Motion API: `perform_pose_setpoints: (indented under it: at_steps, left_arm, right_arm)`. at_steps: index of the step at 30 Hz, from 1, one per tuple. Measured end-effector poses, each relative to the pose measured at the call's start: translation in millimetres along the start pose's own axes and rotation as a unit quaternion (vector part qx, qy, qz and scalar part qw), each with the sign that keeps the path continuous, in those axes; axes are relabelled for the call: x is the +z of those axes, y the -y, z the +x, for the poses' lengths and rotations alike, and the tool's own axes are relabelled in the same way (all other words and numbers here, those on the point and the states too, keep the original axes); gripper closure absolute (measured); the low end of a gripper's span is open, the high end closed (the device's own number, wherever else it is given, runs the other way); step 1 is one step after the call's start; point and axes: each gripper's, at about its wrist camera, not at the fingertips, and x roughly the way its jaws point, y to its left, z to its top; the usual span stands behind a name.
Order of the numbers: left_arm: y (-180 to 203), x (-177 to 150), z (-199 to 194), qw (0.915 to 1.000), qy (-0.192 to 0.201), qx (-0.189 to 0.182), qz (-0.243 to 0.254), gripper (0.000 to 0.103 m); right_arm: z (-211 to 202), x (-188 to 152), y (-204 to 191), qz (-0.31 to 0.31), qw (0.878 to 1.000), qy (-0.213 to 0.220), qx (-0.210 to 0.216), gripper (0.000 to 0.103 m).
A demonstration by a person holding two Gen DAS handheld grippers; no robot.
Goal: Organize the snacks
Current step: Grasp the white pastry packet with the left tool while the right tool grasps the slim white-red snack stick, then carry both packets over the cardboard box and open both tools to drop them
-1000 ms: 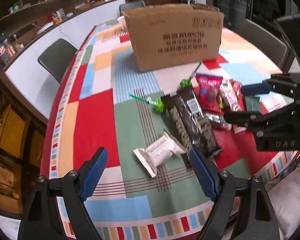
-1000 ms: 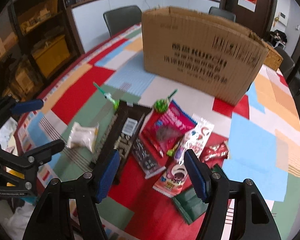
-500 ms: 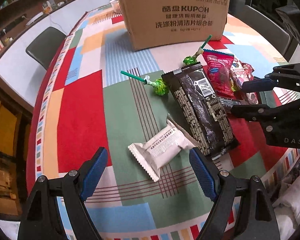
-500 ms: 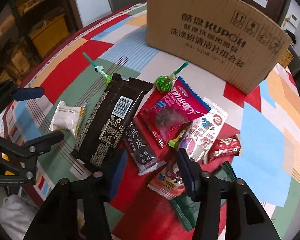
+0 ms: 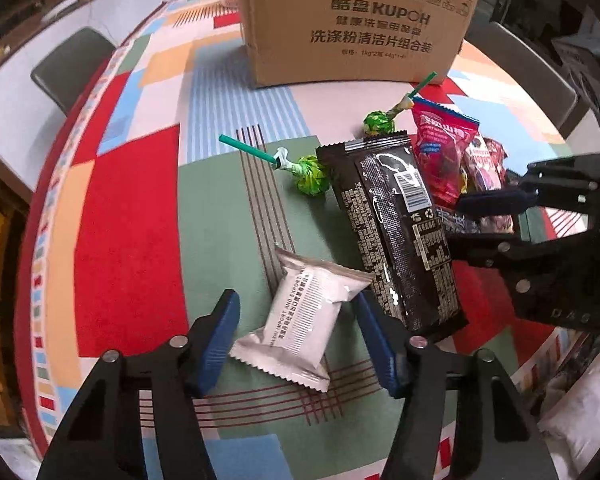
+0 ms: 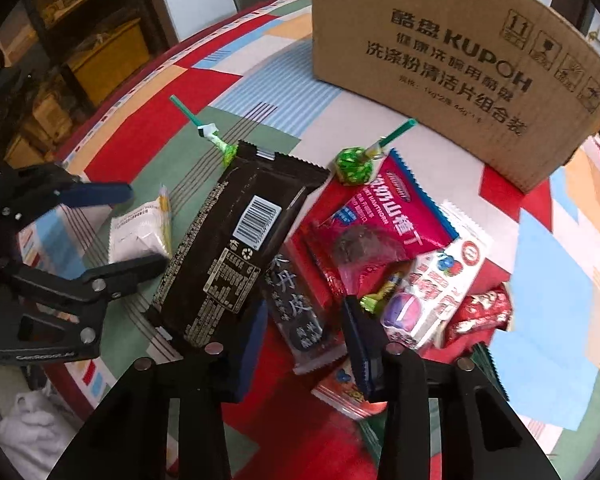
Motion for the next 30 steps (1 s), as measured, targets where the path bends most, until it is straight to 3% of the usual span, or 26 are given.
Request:
perform_pose_setpoints:
  at_steps: [3,10,15,18,30]
  left_arm:
    - [-3.2,1.1,2.2,0.9997,-0.003,-0.015,-0.018,0.06]
    - [-10.8,-1.2,2.0,0.9977,0.003,-0.032,-0.06,0.071]
    - [-14.3,-3.5,0.4,0.9956,0.009,-0.039,-0.084,0.073]
    - [-14.1,-4.7,-1.6,0.9942,0.014,-0.044,-0.097,0.074]
    - [2.0,2.4,-37.8,0.9918,0.069,-0.039,-0.1,0.074]
  right_arm:
    - [4.1,3.3,-0.4,-0.001,1.0,-0.004,0.005,0.068]
    - [12.5,12.9,-2.6,-0.009,1.0,-0.008,0.014,0.068]
    - [15.8,18.7,-3.7,-0.011,1.0,-0.001,0.018,0.069]
    - [15.2,18.4,-5.4,-0.015,1.0,0.004,0.021,0.082]
    - [-19.5,4.3,6.8,0.035,0.999,0.037,0.015,0.086]
